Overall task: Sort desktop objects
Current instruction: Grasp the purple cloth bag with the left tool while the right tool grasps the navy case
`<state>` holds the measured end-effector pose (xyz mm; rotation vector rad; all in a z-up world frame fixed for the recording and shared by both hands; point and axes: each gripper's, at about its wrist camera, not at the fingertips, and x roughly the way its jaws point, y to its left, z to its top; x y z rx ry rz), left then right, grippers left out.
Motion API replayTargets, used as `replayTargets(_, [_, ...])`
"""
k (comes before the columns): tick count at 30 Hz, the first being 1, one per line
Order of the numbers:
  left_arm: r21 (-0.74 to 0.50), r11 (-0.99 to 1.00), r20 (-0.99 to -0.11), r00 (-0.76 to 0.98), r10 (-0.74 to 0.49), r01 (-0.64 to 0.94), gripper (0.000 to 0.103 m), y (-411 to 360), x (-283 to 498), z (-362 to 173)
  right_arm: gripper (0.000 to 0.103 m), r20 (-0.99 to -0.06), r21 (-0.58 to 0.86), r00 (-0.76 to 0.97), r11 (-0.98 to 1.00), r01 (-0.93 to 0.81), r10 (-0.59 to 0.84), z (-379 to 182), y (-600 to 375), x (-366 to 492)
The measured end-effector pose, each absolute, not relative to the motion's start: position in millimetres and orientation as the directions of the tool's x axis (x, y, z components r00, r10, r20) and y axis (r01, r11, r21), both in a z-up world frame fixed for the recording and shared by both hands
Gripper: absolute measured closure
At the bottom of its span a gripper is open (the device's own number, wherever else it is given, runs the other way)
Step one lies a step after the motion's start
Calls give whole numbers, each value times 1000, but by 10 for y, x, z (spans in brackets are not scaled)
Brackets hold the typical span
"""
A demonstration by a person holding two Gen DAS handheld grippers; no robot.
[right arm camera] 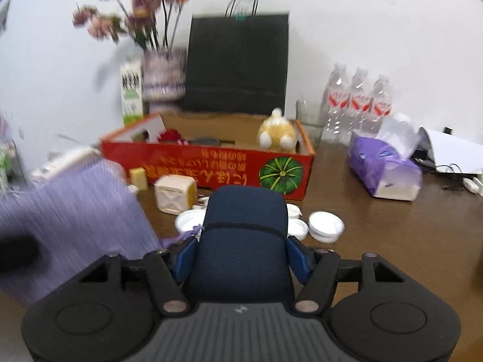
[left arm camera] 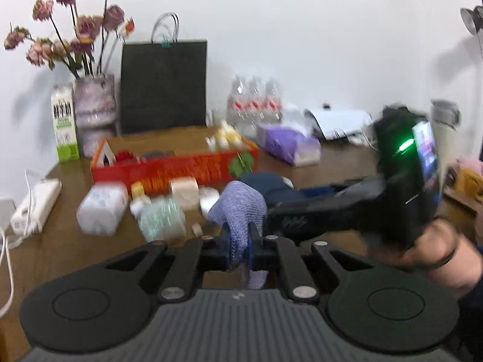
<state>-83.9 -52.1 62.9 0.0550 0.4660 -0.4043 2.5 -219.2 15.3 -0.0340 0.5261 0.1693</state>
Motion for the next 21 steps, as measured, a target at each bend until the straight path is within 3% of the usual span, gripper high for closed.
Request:
replayTargets(5, [-48, 948, -466, 832, -301, 315, 92, -417, -1022, 563, 40, -544, 127, 805, 972, -196, 234, 115, -2345, -564])
replayTargets(14, [-23, 976, -498, 844, -199, 217, 92, -362, -1171, 603, 39, -609, 78, 755, 966, -246, 242, -8, -2174, -934])
replayTargets(19, [-22, 981, -506, 844, -176, 192, 92, -323, -1133, 573, 25, -603, 55, 768, 971, -231, 216, -88, -2072, -874])
replayTargets(21, [-34, 979, -494, 849, -189, 199, 92, -314, -1118, 570, 25, -615, 54, 762, 975, -217, 204, -132, -2037, -790])
